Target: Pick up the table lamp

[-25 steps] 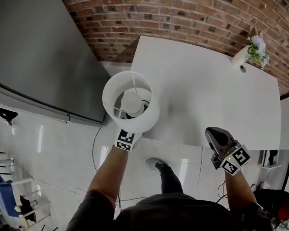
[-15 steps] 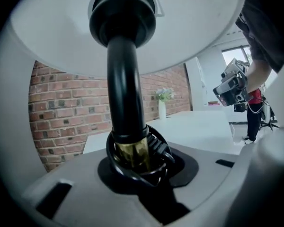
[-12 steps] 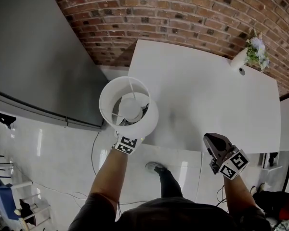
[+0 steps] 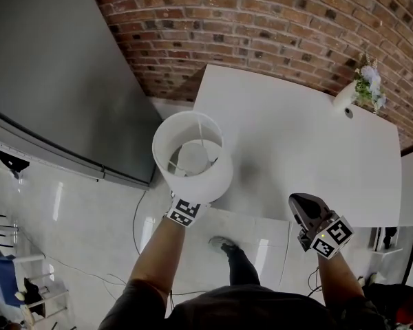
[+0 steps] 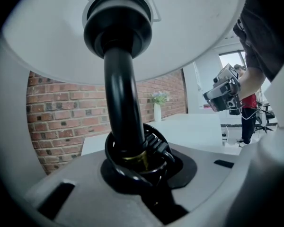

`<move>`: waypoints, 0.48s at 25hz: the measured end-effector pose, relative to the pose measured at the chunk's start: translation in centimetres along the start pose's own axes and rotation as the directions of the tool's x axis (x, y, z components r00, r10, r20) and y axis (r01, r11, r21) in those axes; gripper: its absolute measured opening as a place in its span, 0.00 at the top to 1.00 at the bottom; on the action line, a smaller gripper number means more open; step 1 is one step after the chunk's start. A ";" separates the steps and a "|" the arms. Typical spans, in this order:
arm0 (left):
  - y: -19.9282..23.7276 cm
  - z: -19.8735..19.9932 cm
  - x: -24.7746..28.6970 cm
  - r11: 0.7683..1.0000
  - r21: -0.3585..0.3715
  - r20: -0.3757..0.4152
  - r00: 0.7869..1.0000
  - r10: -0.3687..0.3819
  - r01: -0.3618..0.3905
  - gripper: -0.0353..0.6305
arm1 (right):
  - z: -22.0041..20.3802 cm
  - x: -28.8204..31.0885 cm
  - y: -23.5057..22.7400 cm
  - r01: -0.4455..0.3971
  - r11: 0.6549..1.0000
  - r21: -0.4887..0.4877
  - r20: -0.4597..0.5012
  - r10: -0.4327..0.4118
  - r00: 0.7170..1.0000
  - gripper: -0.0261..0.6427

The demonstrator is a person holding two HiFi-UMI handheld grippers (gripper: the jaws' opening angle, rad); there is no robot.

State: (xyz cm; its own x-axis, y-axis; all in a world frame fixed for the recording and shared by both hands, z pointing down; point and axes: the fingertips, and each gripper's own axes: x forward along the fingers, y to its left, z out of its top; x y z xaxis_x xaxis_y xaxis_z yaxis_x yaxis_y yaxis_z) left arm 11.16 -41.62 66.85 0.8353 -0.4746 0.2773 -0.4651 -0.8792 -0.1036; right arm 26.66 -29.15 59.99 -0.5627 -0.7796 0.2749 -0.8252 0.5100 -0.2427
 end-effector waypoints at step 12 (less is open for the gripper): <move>3.0 3.5 -9.6 0.989 -0.031 -0.019 0.990 0.141 -0.142 0.84 | 3.7 3.9 5.1 -0.134 0.989 -0.068 0.010 0.135 0.991 0.97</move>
State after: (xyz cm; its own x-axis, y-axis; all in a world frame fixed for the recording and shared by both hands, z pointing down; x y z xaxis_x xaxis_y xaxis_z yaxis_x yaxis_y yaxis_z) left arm 2.79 -39.87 60.58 0.7558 -0.5931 0.2776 -0.5875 -0.8013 -0.1124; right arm 20.44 -30.93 56.36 -0.6685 -0.7070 0.2306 -0.7437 0.6336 -0.2132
